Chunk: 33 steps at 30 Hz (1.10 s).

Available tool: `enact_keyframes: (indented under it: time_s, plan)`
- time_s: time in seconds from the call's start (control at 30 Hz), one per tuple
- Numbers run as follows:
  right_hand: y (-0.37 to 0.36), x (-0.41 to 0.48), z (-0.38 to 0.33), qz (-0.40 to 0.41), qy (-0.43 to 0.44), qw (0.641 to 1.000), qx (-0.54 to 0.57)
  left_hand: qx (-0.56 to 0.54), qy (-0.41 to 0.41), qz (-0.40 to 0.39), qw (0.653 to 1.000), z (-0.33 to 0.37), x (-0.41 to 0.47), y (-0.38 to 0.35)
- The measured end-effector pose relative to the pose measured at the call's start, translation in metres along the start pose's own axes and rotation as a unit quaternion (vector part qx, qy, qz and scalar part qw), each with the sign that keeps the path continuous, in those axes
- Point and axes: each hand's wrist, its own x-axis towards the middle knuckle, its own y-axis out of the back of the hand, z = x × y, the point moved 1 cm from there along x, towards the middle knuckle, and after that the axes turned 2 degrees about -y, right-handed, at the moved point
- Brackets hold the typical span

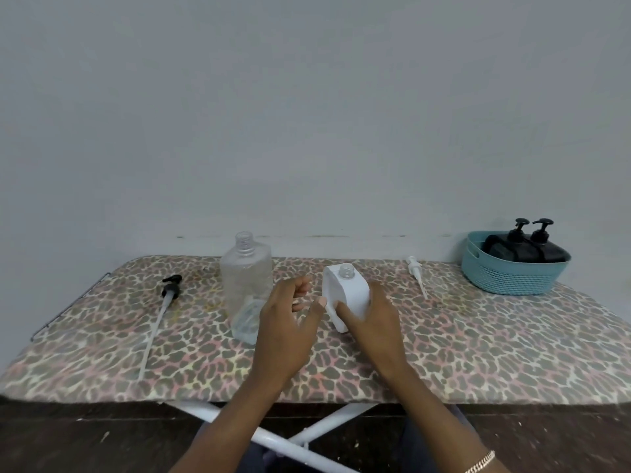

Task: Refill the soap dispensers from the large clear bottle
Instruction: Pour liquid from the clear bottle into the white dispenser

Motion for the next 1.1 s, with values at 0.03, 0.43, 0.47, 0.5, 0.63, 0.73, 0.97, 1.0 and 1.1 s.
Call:
enact_keyframes:
  time_s: [0.03, 0.43, 0.47, 0.5, 0.63, 0.73, 0.97, 1.0, 1.1]
  plan:
    - [-0.002, -0.006, -0.003, 0.002, 0.004, 1.000, 0.003, 0.002, -0.006, 0.009, 1.000, 0.000, -0.004, 0.005]
    - [-0.010, -0.029, -0.008, 0.009, 0.031, 0.997, 0.071, 0.097, -0.051, 0.230, 0.967, -0.005, -0.013, 0.055]
    - [-0.010, -0.029, -0.008, 0.009, 0.030, 0.997, 0.075, 0.096, -0.039, 0.244, 0.964, -0.008, -0.010, 0.057]
    - [-0.010, -0.029, -0.009, 0.010, 0.031, 0.996, 0.079, 0.096, -0.030, 0.256, 0.961, -0.012, -0.008, 0.060]
    - [-0.010, -0.029, -0.008, 0.009, 0.032, 0.995, 0.090, 0.105, 0.001, 0.247, 0.963, -0.030, 0.002, 0.063]
    - [-0.011, -0.028, -0.005, 0.009, 0.031, 0.996, 0.088, 0.081, 0.041, 0.203, 0.975, -0.036, 0.007, 0.061]
    - [-0.010, -0.029, -0.004, 0.008, 0.032, 0.995, 0.095, 0.057, 0.059, 0.178, 0.981, -0.035, 0.016, 0.056]
    - [-0.010, -0.029, -0.004, 0.009, 0.032, 0.995, 0.095, 0.060, 0.058, 0.178, 0.980, -0.034, 0.017, 0.055]
    - [-0.010, -0.030, -0.004, 0.012, 0.037, 0.995, 0.091, 0.080, 0.034, 0.176, 0.981, -0.028, 0.020, 0.048]
